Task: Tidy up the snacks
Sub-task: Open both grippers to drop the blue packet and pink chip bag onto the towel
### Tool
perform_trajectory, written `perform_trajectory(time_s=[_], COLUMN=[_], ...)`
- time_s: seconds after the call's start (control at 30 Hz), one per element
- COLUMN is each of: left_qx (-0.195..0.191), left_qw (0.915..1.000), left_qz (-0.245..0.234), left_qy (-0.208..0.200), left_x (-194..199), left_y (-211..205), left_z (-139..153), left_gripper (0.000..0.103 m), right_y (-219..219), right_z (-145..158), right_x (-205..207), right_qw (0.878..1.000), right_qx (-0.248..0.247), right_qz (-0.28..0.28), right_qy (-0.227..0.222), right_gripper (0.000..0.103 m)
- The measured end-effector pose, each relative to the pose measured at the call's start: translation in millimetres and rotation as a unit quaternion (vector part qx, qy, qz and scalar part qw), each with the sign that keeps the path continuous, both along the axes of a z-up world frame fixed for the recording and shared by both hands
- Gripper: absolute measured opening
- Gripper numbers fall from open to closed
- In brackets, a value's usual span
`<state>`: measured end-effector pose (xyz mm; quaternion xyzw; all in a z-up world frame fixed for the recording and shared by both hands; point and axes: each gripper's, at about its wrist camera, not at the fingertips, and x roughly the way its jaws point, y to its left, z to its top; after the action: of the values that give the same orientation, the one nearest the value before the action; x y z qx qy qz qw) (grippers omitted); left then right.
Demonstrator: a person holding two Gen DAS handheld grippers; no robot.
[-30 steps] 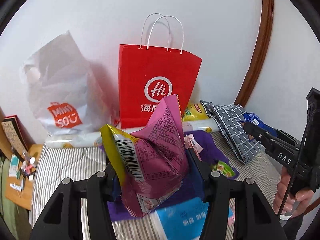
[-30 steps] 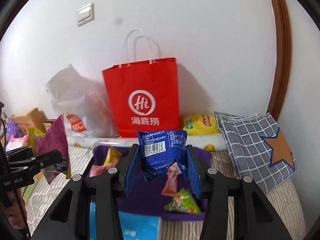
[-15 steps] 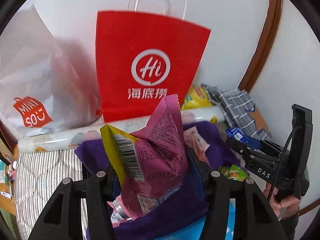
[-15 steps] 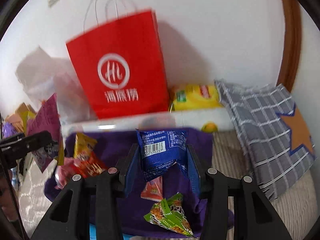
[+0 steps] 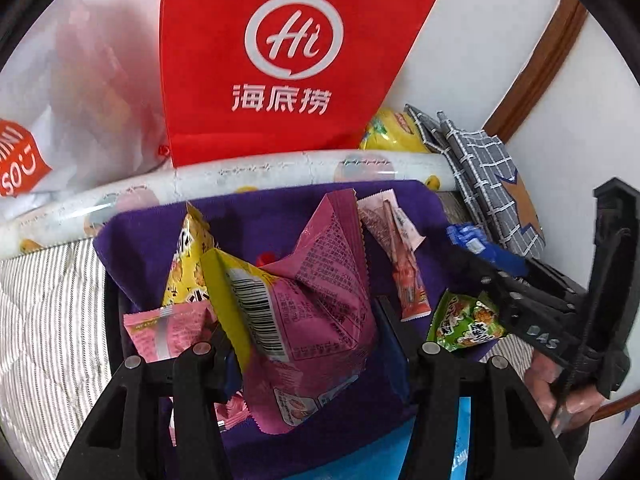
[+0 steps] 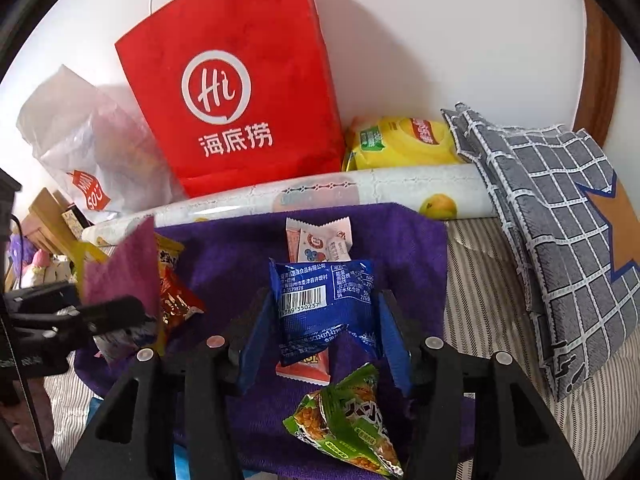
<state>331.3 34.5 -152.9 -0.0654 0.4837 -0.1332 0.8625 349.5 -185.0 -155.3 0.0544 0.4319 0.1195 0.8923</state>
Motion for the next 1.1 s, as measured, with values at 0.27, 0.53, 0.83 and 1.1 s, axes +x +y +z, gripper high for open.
perform_trajectory(time_s=[0.27,0.53,0.83,1.1], left_qx=[-0.034,-0.032,-0.007,0.018], left_qw=[0.9992,0.9991,0.9999,0.9972], left_qz=[0.002,0.001,-0.007,-0.001], left_qy=[0.021,0.027,0.006,-0.072], left_x=[5.6,5.2,-6.9,-47.9], left_y=[1.6,-1.0,-4.3,-5.1], left_z=[-12.9,-12.2,16.8,63.8], left_gripper=[0.054,0.056,0.070,0.070], right_y=[-0.4,3.6,-20.4,-44.0], right_z=[9.7,25.1,50.2,61.6], right_x=[-7.6,-17.5,-61.1,-119.5], right_qw=[1.000,0.998,0.994,0.993], right_qx=[0.005,-0.049,-0.055,-0.025], right_qz=[0.004,-0.020,-0.075,-0.077], right_qy=[-0.013,-0.029,-0.050,-0.081], right_gripper=[0.075,0.086,0.087,0.087])
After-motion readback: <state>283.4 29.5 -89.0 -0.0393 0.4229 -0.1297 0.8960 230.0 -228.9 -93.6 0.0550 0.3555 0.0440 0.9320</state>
